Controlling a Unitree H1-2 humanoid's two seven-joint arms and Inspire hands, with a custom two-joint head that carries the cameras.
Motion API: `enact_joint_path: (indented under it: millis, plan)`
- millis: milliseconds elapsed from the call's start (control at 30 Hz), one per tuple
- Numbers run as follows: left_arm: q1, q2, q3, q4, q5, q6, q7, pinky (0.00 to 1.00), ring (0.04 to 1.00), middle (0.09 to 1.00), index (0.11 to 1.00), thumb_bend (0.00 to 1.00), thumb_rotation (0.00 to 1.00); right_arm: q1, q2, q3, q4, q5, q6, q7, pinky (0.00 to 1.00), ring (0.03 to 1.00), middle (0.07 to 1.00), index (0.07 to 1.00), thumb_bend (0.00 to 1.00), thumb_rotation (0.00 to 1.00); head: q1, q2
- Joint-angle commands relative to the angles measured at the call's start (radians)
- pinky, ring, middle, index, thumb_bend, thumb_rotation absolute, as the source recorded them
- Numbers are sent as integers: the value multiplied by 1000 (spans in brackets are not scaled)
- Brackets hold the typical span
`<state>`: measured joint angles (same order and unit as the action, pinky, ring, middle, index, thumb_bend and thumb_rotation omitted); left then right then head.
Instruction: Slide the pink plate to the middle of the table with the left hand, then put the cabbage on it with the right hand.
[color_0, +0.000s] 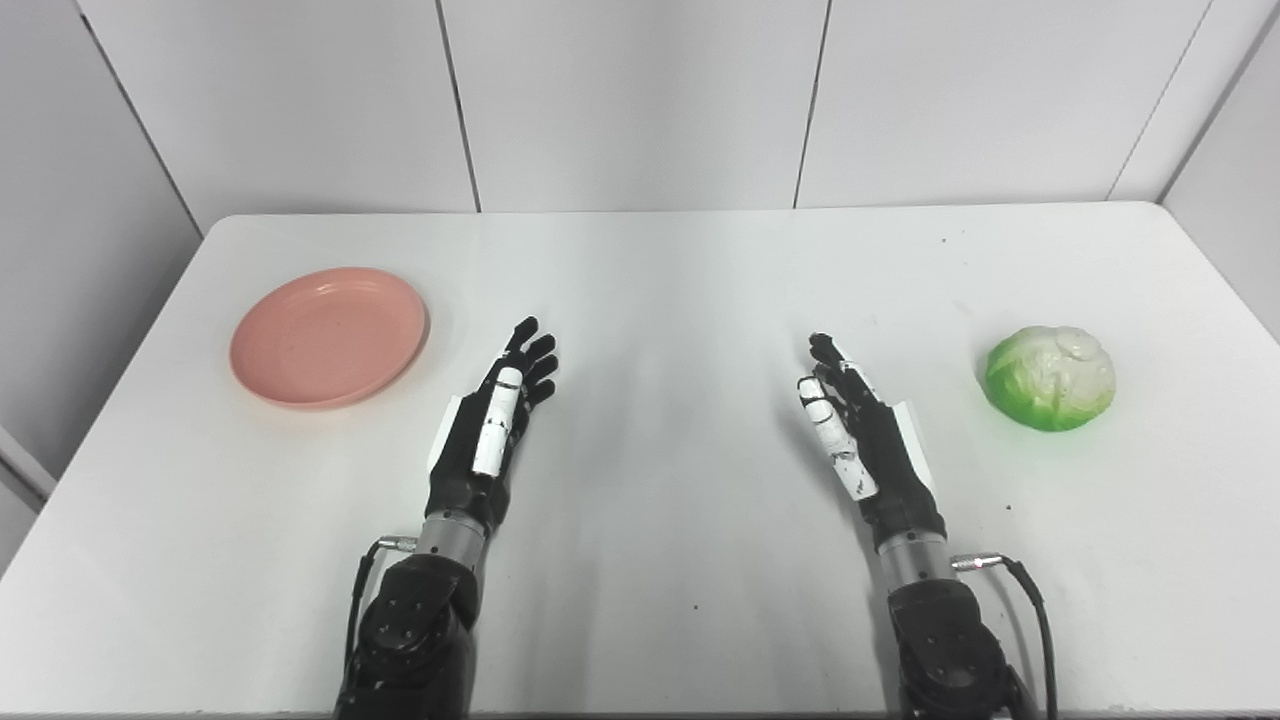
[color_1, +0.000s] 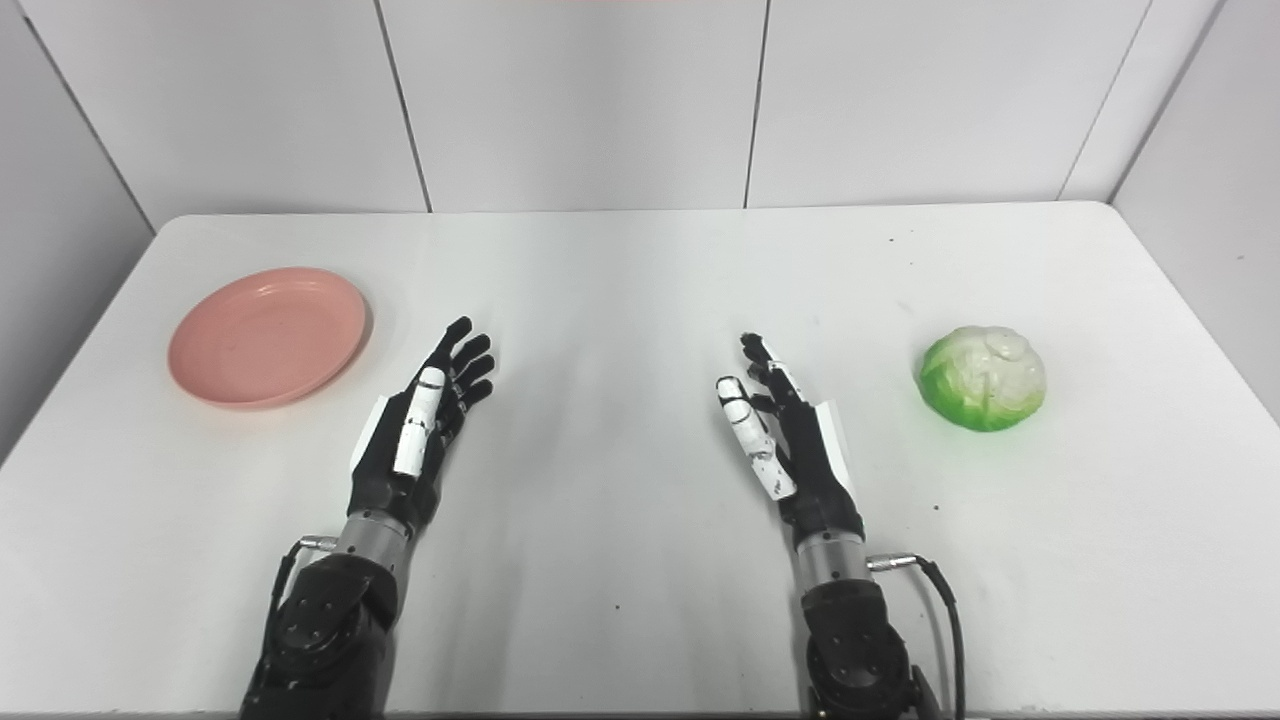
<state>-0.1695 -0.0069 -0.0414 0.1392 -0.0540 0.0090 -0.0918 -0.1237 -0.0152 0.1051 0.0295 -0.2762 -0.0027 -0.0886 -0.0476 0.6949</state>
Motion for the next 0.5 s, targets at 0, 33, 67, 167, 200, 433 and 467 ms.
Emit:
enact_joint_path:
  millis: [0,33,67,167,200,433,467]
  plan:
    - [14,1,-8,32,2,17,-8,911,919,923,919,413,1000,0,-1,-4,-6,3,-9,-2,819,890,905,887,307,1000,0,1]
    - [14,1,-8,32,1,17,-8,912,919,923,919,412,1000,1,-1,-4,-7,1,-7,-2,819,890,906,887,308,1000,1,0]
    - [14,2,-8,32,1,18,-8,913,920,924,918,412,1000,1,-1,-4,-7,1,-7,-2,818,890,905,888,310,1000,1,0]
    - [14,1,-8,30,3,21,-6,915,920,925,919,412,1000,0,-1,-4,-5,-1,-7,-2,814,887,904,888,305,1000,0,0]
    - [14,2,-8,31,4,20,-6,915,919,924,918,411,1000,0,-2,-4,-5,-1,-7,-2,812,886,903,887,302,1000,0,0]
    - [13,3,-9,35,3,13,-9,915,919,924,918,416,1000,1,-1,-5,-9,4,-4,1,817,892,909,891,296,1000,0,0]
    - [13,3,-10,36,4,10,-9,912,918,923,917,417,1000,0,-2,-5,-7,4,-7,1,811,890,909,891,296,1000,2,0]
